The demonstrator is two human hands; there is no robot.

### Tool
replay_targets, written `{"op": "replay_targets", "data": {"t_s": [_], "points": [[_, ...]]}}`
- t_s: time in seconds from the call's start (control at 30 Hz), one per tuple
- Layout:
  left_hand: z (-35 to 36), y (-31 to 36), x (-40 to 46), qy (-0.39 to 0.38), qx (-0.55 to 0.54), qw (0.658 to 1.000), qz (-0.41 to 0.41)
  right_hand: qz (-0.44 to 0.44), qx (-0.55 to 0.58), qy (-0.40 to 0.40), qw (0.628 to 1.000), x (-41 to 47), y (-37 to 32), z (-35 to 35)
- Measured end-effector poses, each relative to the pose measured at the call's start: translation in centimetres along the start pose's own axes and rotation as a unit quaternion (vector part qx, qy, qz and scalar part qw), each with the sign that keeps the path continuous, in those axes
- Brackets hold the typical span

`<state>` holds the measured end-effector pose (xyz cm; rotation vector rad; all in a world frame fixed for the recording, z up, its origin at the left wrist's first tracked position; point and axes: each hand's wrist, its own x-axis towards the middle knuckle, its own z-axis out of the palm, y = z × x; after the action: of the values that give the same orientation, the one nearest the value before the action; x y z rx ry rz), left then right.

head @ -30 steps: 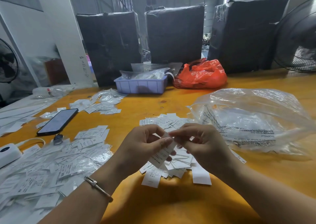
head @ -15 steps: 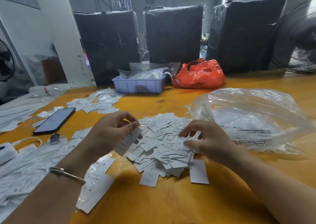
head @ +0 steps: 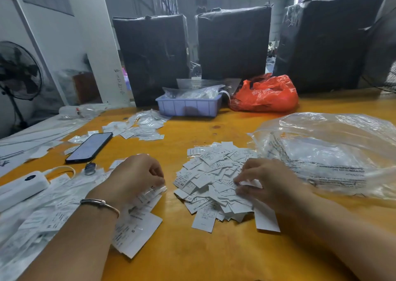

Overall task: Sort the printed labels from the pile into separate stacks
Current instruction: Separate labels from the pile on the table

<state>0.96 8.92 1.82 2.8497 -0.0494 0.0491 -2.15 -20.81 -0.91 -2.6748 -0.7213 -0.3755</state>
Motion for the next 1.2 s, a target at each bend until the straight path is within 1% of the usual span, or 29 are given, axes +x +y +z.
{"op": "replay_targets", "data": {"t_s": [0.1, 0.17, 0.23, 0.27, 0.33, 0.43, 0.47, 0.5, 0.53, 0.57, 0.6, 0.63, 0.67, 0.73, 0.77, 0.83, 0.9, 0.93, 0.97, 1.0, 1.07, 1.1, 1.13, 1.2], "points": [[0.3, 0.6, 0.1, 0.023, 0.016, 0.999, 0.034, -0.043, -0.047, 0.045, 0.997, 0.0, -0.2, 0.1], [0.6, 1.7, -0.2, 0.040, -0.023, 0.996, 0.080, -0.068, -0.083, 0.059, 0.992, 0.1, -0.6, 0.3], [1.2, 3.1, -0.8, 0.042, -0.087, 0.987, 0.128, -0.091, -0.111, 0.072, 0.987, 0.3, -1.0, 0.3], [1.5, 4.0, -1.2, 0.038, -0.122, 0.980, 0.151, -0.100, -0.108, 0.086, 0.985, 0.3, -1.2, 0.2], [2.2, 5.5, -2.0, 0.025, -0.174, 0.965, 0.197, -0.101, -0.064, 0.124, 0.985, 0.0, -1.5, -0.1], [3.0, 6.9, -2.8, 0.022, -0.179, 0.952, 0.249, -0.088, 0.035, 0.188, 0.978, -0.5, -1.8, -0.7], [3.1, 7.2, -2.9, 0.034, -0.174, 0.953, 0.247, -0.093, 0.051, 0.205, 0.973, -0.6, -1.9, -0.9], [3.0, 7.4, -3.0, 0.047, -0.176, 0.957, 0.227, -0.099, 0.061, 0.221, 0.968, -0.6, -2.0, -1.0], [2.8, 7.6, -3.2, 0.053, -0.202, 0.960, 0.188, -0.103, 0.066, 0.238, 0.963, -0.7, -2.1, -1.0], [2.5, 7.8, -3.2, 0.044, -0.255, 0.956, 0.137, -0.104, 0.070, 0.258, 0.958, -0.7, -2.2, -1.1], [2.2, 8.0, -3.3, 0.015, -0.321, 0.943, 0.087, -0.106, 0.069, 0.277, 0.952, -0.7, -2.3, -1.1], [2.0, 8.1, -3.3, -0.032, -0.381, 0.923, 0.047, -0.110, 0.062, 0.294, 0.947, -0.8, -2.5, -1.1], [1.8, 8.2, -3.4, -0.082, -0.424, 0.902, 0.024, -0.118, 0.049, 0.305, 0.944, -0.8, -2.6, -1.1], [1.6, 8.5, -3.8, -0.151, -0.476, 0.866, 0.013, -0.141, 0.023, 0.312, 0.939, -0.7, -2.8, -0.9], [1.6, 8.7, -3.9, -0.162, -0.499, 0.851, 0.016, -0.151, 0.013, 0.308, 0.939, -0.7, -2.9, -0.7], [1.8, 8.9, -4.0, -0.148, -0.539, 0.829, 0.027, -0.167, -0.011, 0.278, 0.946, -0.7, -3.0, -0.4], [1.9, 8.9, -4.0, -0.117, -0.557, 0.821, 0.037, -0.165, -0.023, 0.239, 0.957, -0.7, -2.9, -0.3], [2.0, 8.8, -3.9, -0.104, -0.556, 0.823, 0.041, -0.149, -0.016, 0.231, 0.961, -0.6, -2.7, -0.6], [2.0, 8.6, -3.8, -0.095, -0.549, 0.829, 0.044, -0.120, -0.007, 0.242, 0.963, -0.6, -2.3, -1.0], [2.1, 8.4, -3.7, -0.088, -0.538, 0.837, 0.046, -0.077, -0.005, 0.272, 0.959, -0.6, -1.8, -1.6], [2.0, 8.1, -3.5, -0.075, -0.516, 0.852, 0.047, 0.034, -0.044, 0.333, 0.941, -0.6, -0.2, -2.7], [2.0, 7.9, -3.4, -0.068, -0.506, 0.859, 0.048, 0.097, -0.078, 0.335, 0.934, -0.6, 0.7, -3.2], [2.0, 7.9, -3.3, -0.061, -0.497, 0.864, 0.050, 0.158, -0.109, 0.311, 0.931, -0.6, 1.7, -3.5], [2.1, 7.8, -3.3, -0.056, -0.486, 0.871, 0.057, 0.261, -0.147, 0.221, 0.928, -0.5, 3.5, -3.7]]}}
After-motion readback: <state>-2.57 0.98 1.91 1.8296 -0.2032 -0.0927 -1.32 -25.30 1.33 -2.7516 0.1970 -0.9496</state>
